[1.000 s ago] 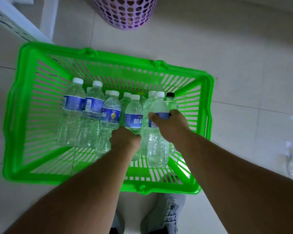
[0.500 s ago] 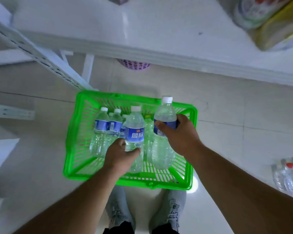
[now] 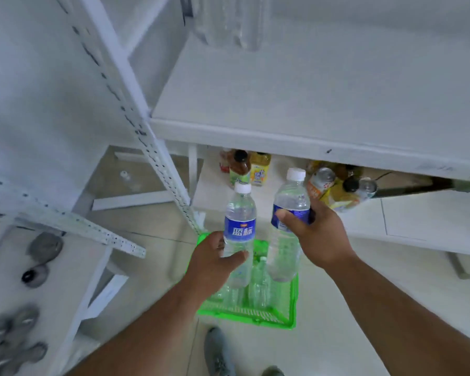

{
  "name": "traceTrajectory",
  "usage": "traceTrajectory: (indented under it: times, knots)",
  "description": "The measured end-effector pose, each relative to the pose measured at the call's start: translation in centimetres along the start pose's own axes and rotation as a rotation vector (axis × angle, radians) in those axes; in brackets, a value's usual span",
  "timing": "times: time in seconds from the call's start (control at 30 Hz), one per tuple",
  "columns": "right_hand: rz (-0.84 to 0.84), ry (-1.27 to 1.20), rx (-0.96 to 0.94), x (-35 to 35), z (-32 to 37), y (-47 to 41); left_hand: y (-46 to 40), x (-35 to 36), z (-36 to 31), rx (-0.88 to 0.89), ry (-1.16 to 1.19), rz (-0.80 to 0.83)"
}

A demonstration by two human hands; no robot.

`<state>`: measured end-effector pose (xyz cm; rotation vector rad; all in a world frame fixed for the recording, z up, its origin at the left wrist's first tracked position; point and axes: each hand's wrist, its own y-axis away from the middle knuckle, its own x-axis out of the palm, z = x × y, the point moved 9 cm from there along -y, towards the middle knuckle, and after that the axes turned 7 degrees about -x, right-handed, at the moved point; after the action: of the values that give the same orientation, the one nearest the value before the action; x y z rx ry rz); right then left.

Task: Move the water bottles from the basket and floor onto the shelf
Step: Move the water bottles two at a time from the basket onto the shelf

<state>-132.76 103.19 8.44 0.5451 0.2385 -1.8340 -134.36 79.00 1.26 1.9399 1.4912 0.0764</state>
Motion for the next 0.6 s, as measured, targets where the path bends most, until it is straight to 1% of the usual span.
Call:
traceTrajectory:
  times: [0.13, 0.23, 0.33, 0.43, 0.6]
  knots:
    - [-0.053, 0.002, -0.125, -5.6, 9.2, 3.6, 7.5, -3.1, -6.8, 0.102, 0.076, -0.012]
    - [-0.078, 0.02, -0.194, -9.1, 14.6, 6.2, 12.6, -4.9, -11.2, 0.155, 0.108, -0.038]
    - [-0.119, -0.003, -0.25, -12.5, 19.2, 8.2, 16.7, -6.4, -15.9, 0.244, 0.118, -0.068]
    - [-0.113, -0.049, -0.311, -15.0, 23.8, 9.5, 20.1, -7.7, -20.0, 0.318, 0.111, -0.099]
    - [-0.088, -0.114, -0.385, -17.6, 28.6, 10.5, 23.6, -9.6, -23.7, 0.358, 0.136, -0.157]
